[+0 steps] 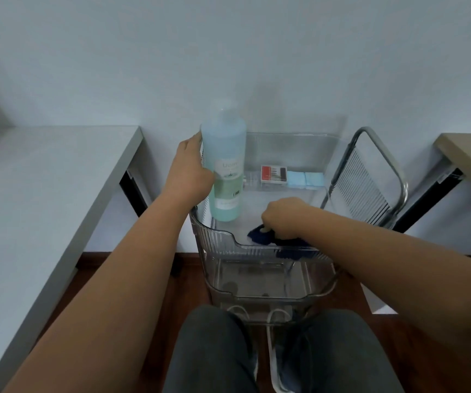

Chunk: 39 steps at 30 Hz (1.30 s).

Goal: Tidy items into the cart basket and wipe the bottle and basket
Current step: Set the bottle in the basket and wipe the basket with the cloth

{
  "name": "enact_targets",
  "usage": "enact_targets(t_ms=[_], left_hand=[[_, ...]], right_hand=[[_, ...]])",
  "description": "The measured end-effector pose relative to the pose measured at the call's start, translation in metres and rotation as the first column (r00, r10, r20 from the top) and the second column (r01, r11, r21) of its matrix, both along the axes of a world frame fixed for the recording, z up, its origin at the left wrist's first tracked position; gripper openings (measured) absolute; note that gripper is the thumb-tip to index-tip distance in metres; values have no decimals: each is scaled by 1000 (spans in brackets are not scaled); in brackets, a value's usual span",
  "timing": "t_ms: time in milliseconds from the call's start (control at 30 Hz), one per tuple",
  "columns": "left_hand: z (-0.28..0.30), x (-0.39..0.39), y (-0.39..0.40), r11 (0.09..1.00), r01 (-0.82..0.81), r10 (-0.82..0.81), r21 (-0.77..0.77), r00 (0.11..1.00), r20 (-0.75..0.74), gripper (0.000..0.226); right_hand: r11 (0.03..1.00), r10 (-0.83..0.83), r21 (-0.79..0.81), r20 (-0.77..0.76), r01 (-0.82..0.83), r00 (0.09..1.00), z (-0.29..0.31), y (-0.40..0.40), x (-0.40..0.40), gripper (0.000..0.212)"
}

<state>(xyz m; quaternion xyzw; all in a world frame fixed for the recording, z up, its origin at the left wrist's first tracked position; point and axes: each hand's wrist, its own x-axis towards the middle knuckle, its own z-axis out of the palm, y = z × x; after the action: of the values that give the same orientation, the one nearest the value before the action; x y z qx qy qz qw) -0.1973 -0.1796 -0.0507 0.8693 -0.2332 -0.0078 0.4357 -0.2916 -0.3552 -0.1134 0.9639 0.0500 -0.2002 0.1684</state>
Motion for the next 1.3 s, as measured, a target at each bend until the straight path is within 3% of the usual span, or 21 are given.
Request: enact_targets(t_ms=[233,400,500,667,867,1000,1167,1300], left_hand=[[0,2,2,999,-38,36,-32,998,-47,84],[1,-3,2,999,-24,22,-40,998,-60,86],[2,-5,3,998,-5,0,-56,995,-99,87],[2,-6,4,993,-40,23,-109,987,-159,77],[-4,-8,2,969,-87,35,-232,975,-217,76],[-6,-10,0,922,-171,79,-348,961,-263,73],[-9,-5,-2,920,-188,68,-345,941,-333,65],[-12,-5,-1,924,-168,50,-343,944,-327,65]], right_hand=[[989,67,130,72,-76,995,-8,38,18,26],[967,158,205,-23,-150,987,-2,48,18,24],[958,261,165,-151,-236,953,9,24,6,31],[999,29,41,-335,-16,942,24,-36,-17,49],[960,-269,8,-263,280,927,22,-73,-34,49],[952,-241,136,-215,273,946,8,-48,-33,38],[895,-200,403,-25,193,979,-2,-2,-12,33],[828,-428,433,78,356,900,-7,1,2,32]])
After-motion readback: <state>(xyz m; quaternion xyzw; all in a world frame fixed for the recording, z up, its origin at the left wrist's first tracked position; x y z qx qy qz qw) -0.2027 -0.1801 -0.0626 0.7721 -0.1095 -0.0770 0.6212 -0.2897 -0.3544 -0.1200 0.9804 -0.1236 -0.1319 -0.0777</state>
